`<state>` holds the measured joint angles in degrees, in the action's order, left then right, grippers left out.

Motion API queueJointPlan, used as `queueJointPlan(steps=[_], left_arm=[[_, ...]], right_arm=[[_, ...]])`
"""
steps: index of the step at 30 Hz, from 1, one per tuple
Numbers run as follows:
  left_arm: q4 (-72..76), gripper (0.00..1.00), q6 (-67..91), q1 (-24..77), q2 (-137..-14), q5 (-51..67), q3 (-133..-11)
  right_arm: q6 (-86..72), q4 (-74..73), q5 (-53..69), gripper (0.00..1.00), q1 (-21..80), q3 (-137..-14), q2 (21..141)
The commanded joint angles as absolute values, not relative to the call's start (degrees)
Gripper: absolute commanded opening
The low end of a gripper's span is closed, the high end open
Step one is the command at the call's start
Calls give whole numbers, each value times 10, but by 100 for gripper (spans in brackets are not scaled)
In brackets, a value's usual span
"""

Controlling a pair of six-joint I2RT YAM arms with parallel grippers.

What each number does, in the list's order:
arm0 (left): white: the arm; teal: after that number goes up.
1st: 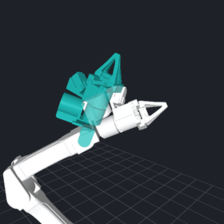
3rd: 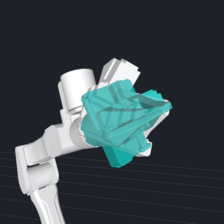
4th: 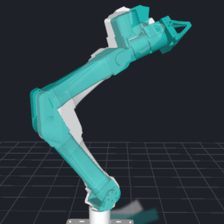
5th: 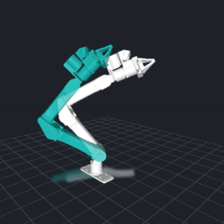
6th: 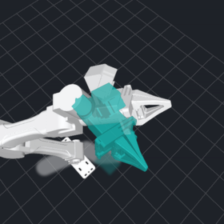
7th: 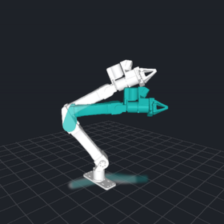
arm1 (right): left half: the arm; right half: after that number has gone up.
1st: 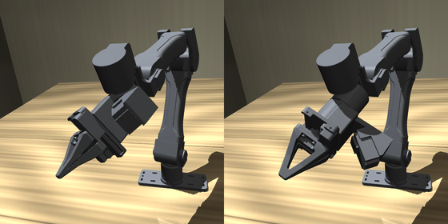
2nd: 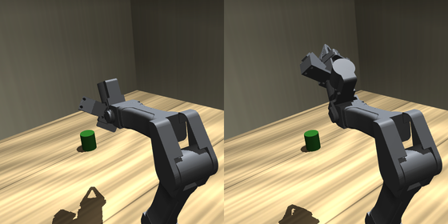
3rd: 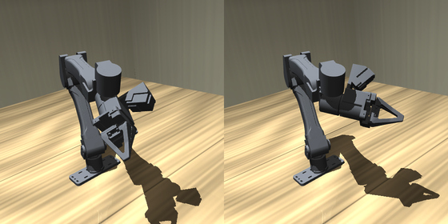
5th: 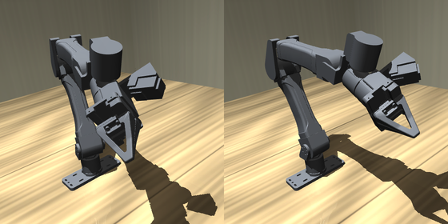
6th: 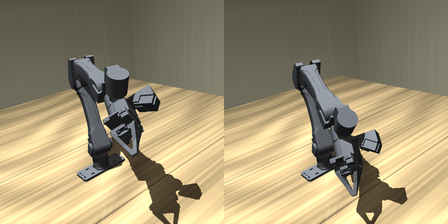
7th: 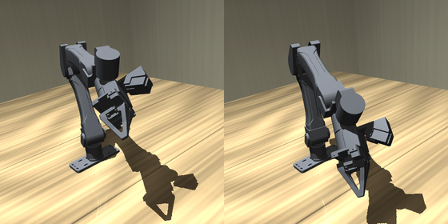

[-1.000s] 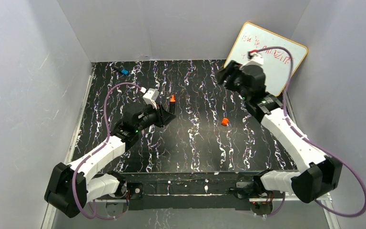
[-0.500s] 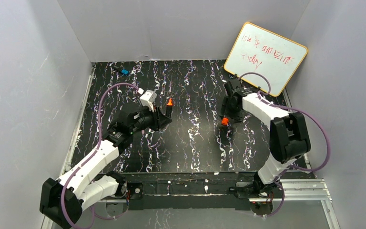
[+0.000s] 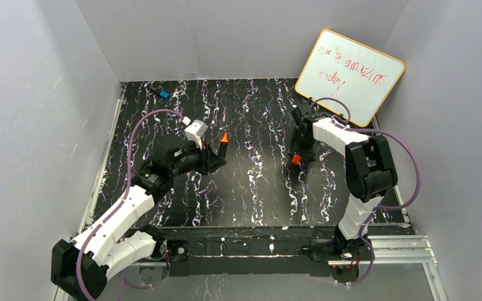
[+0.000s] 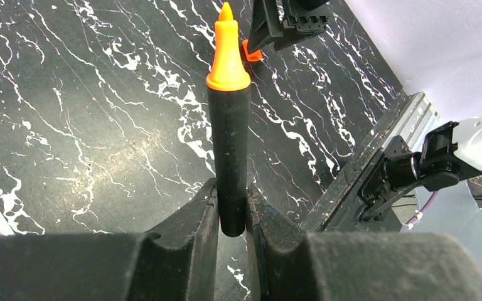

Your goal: Insert the pens into the pen caps

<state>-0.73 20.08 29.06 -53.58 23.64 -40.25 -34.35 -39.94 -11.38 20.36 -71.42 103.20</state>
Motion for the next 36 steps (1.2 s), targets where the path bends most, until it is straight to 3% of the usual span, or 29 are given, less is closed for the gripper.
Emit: queueJointPlan(steps=[1, 17, 28, 30, 36], left_arm=[[-26, 0, 183, 293, -530, 255, -422], [-41, 0, 169, 293, -539, 252, -438], [-51, 0, 165, 293, -536, 250, -438], [-53, 0, 163, 293, -535, 250, -440], [-55, 0, 161, 293, -537, 249, -438]], right_arm=[[-348, -393, -114, 64, 204, -738, 1051], [-339, -370, -115, 55, 203, -742, 1074], [-332, -355, -109, 32, 204, -732, 1076], [-331, -352, -106, 24, 204, -730, 1075], [-330, -342, -109, 19, 205, -726, 1042]])
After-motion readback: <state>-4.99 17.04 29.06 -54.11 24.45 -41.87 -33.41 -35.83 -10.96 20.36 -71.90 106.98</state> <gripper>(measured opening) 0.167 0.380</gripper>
